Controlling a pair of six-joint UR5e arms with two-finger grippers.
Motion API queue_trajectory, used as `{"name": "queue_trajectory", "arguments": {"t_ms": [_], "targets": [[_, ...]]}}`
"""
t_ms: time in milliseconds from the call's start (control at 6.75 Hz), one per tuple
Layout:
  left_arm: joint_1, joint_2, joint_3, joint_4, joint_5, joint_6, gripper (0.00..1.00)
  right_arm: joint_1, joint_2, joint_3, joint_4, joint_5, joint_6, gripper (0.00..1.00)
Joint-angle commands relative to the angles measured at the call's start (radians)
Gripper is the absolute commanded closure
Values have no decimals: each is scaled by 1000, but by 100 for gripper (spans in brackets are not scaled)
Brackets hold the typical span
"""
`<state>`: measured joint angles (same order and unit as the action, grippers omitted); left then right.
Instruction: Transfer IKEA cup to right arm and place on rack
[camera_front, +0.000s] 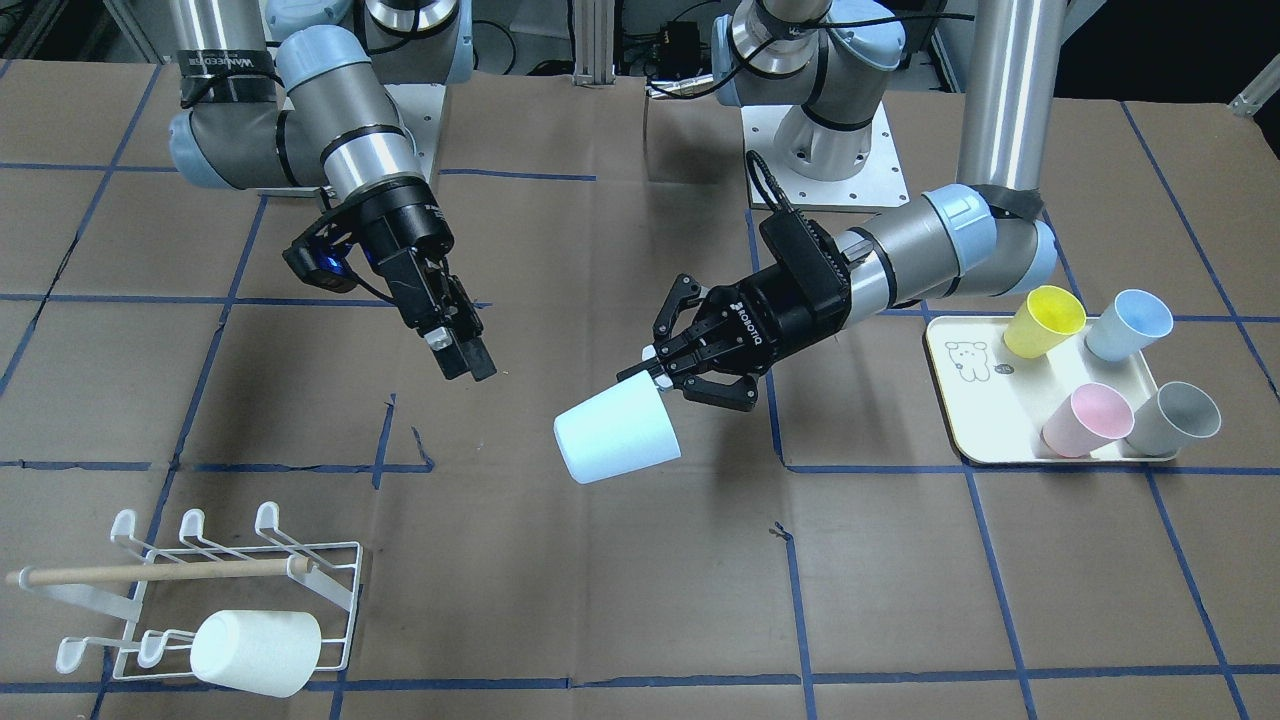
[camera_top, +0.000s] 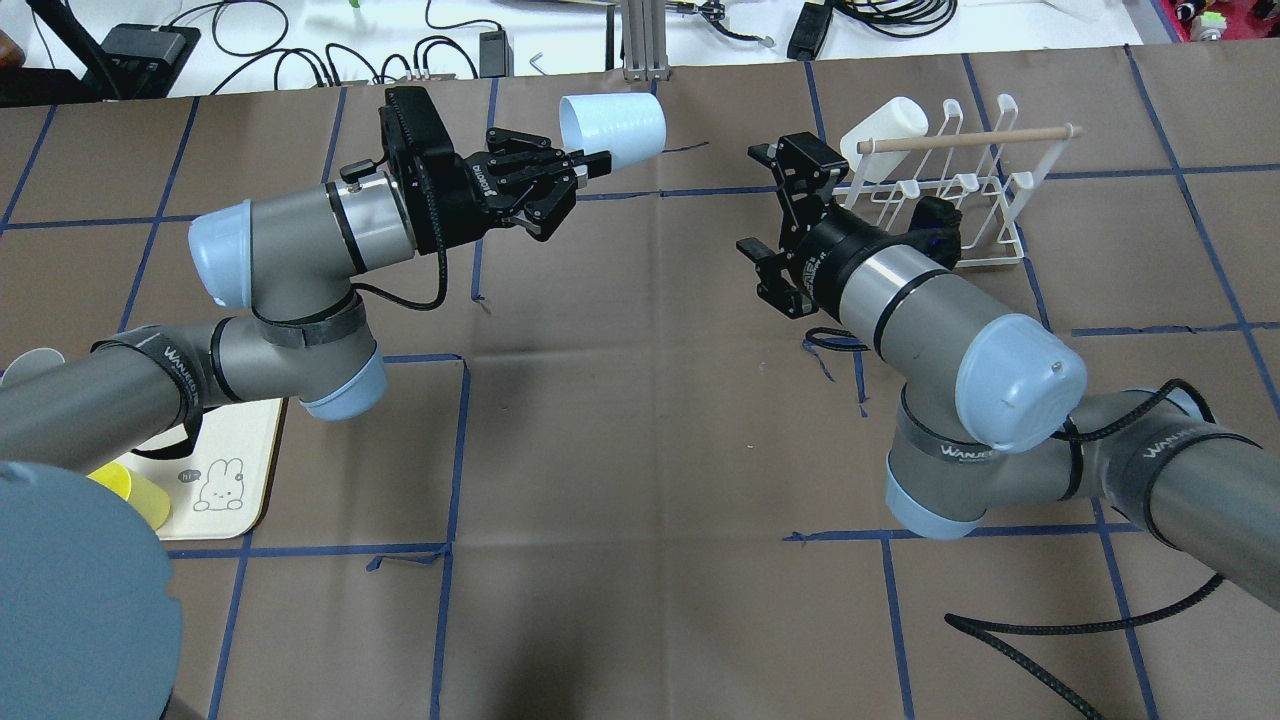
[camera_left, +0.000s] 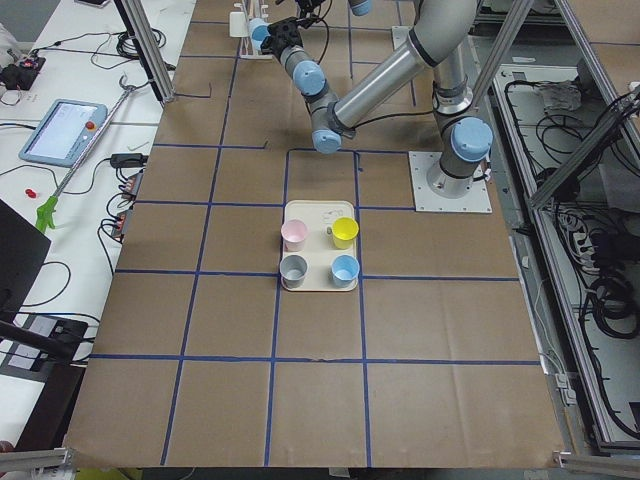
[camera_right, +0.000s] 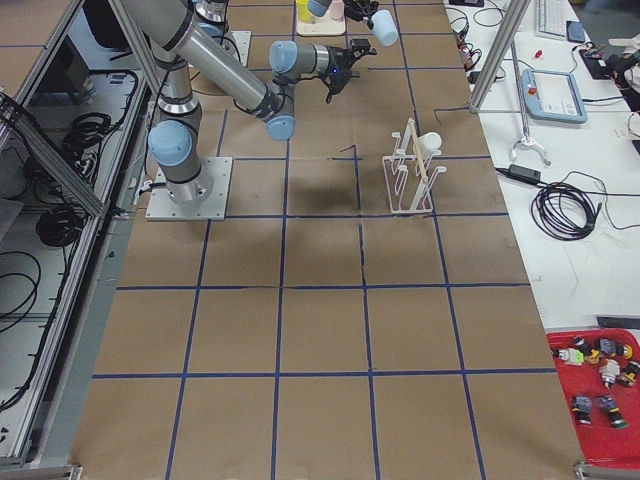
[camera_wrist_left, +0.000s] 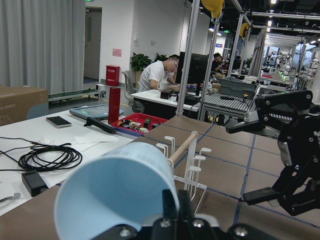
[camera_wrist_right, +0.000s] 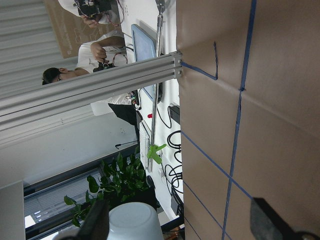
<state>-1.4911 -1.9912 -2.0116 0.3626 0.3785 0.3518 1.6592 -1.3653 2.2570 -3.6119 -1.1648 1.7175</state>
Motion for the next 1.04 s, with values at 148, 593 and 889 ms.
{"name": "queue_trajectory", "arguments": {"t_ms": [148, 593, 889], "targets": [[-6, -1, -1, 4, 11, -2, 95, 43, 37, -68, 15, -3, 24, 0], [-18, -1, -3, 4, 11, -2, 95, 100, 107, -174, 48, -16, 24, 1], [-21, -1, -3, 4, 11, -4, 95, 103, 126, -218, 50, -18, 24, 1]]}}
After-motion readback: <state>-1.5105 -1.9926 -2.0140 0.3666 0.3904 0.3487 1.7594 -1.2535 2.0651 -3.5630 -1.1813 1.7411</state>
